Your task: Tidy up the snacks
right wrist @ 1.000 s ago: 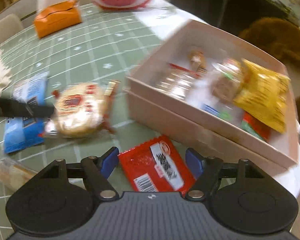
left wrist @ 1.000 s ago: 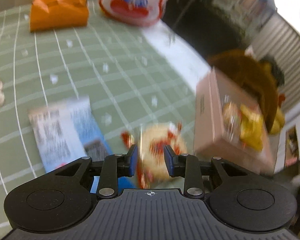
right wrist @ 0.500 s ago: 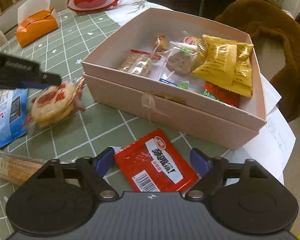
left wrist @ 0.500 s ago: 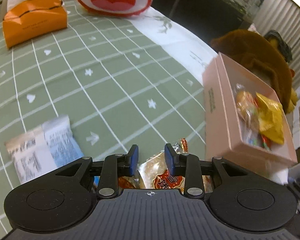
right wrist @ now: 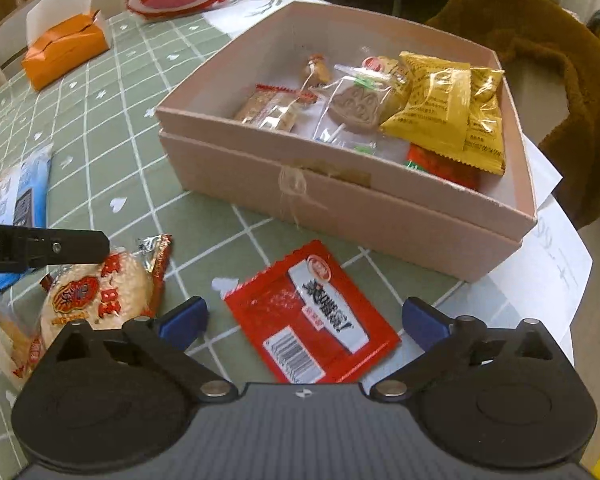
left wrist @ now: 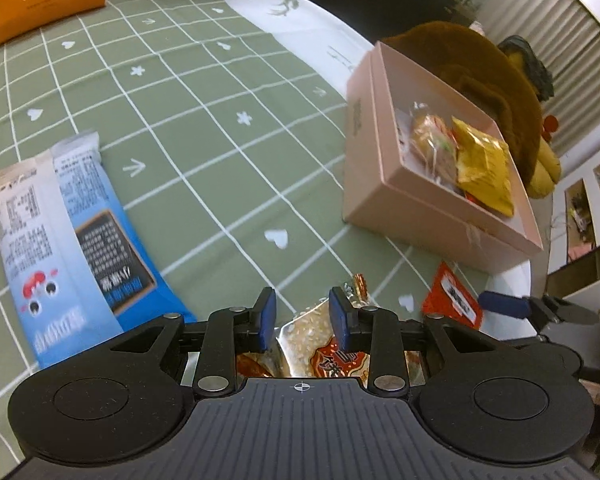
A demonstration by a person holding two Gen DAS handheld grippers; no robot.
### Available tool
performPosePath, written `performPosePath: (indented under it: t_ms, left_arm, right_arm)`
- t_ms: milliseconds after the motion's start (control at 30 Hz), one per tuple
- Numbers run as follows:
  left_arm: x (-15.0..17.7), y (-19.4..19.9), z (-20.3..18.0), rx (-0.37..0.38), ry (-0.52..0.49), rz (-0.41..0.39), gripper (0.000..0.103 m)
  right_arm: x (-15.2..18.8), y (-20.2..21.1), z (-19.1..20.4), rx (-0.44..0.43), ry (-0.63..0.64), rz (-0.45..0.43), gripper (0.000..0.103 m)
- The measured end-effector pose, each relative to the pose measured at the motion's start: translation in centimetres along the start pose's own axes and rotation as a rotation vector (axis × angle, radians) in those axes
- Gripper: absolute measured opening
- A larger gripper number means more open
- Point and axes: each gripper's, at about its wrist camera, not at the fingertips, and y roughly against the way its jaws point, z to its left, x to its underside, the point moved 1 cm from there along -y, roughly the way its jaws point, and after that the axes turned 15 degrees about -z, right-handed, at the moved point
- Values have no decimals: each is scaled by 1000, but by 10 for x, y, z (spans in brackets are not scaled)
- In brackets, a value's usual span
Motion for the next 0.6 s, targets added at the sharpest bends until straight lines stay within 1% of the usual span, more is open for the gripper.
performPosePath:
  t_ms: [67, 200, 233, 300, 333, 367, 400, 500, 600]
  left_arm:
    - [3, 3, -3, -1, -4, 8, 34]
    - [10, 8, -9, 12, -10, 30, 34]
    - [12, 9, -10, 20, -10, 36, 34]
    - [17, 12, -11, 21, -19, 35, 35]
    - [18, 13, -10, 14, -24, 29, 40]
    - [19, 14, -10, 6, -28, 22, 42]
    - [20, 15, -8, 2, -23, 18, 43]
    - [21, 17, -4, 7, -4, 25, 43]
    - [22, 19, -4, 22, 1, 47, 41]
  right_arm:
    - [4, 4, -1, -6, 2, -5, 103]
    - [11, 11, -1, 16, -17, -26, 103]
    - [11, 12, -1, 25, -23, -27, 102]
    - [12, 17, -2, 32, -42, -36, 96]
    - [12, 20, -2, 30, -49, -44, 93]
    - [12, 25, -2, 25, -56, -59, 93]
    - [12, 30, -1, 21, -60, -80, 93]
    - [12, 43, 3, 14, -57, -124, 93]
    - [9, 50, 5, -7, -61, -143, 93]
